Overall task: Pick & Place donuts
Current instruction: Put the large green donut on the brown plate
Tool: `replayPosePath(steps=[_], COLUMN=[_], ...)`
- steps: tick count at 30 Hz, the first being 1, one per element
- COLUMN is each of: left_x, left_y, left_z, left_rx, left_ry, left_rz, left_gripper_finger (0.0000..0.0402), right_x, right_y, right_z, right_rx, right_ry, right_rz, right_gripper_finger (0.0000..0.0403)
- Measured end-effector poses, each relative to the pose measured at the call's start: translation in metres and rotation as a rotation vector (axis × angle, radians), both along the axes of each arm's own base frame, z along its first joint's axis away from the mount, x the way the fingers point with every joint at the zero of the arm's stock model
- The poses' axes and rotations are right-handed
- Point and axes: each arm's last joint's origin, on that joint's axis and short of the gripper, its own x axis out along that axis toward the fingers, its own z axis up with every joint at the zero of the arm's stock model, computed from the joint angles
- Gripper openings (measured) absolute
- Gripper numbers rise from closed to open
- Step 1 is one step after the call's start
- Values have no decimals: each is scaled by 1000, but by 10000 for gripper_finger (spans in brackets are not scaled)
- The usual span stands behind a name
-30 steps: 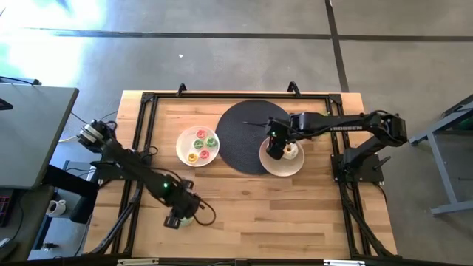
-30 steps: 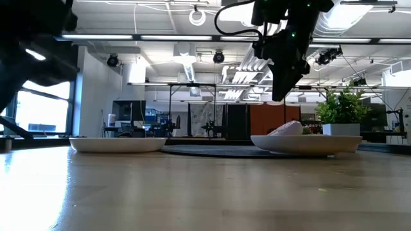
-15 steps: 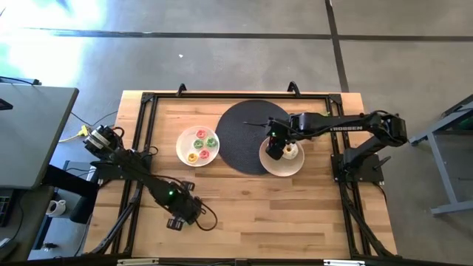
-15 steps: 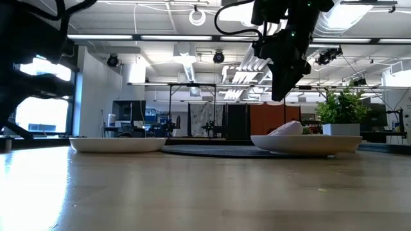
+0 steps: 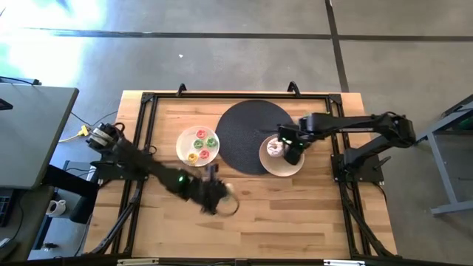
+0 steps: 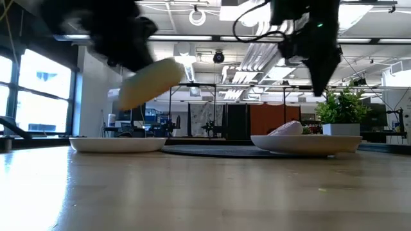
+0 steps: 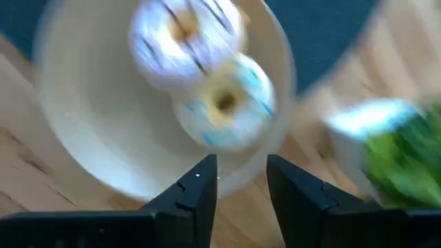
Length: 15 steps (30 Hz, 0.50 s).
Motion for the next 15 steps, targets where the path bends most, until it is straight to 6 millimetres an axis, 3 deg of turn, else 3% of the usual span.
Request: replayPosePath(steps=[5,10,15], left_x=[43,81,110], left_y=[45,91,119], left_z=[14,15,1], left_rx=[-161,-208,-204], left_ry=[-245,-492,-623], left_rz=[102,129,90], left_gripper_finger=[4,4,4], right_x=[-34,-59,-77], right_y=[19,35,44], right_z=[25,48,61], right_rx=[-106,-137,-198], right_ry=[19,-132,-254], right_rz=[-56,-70,-75], right_gripper_finger=[124,124,124])
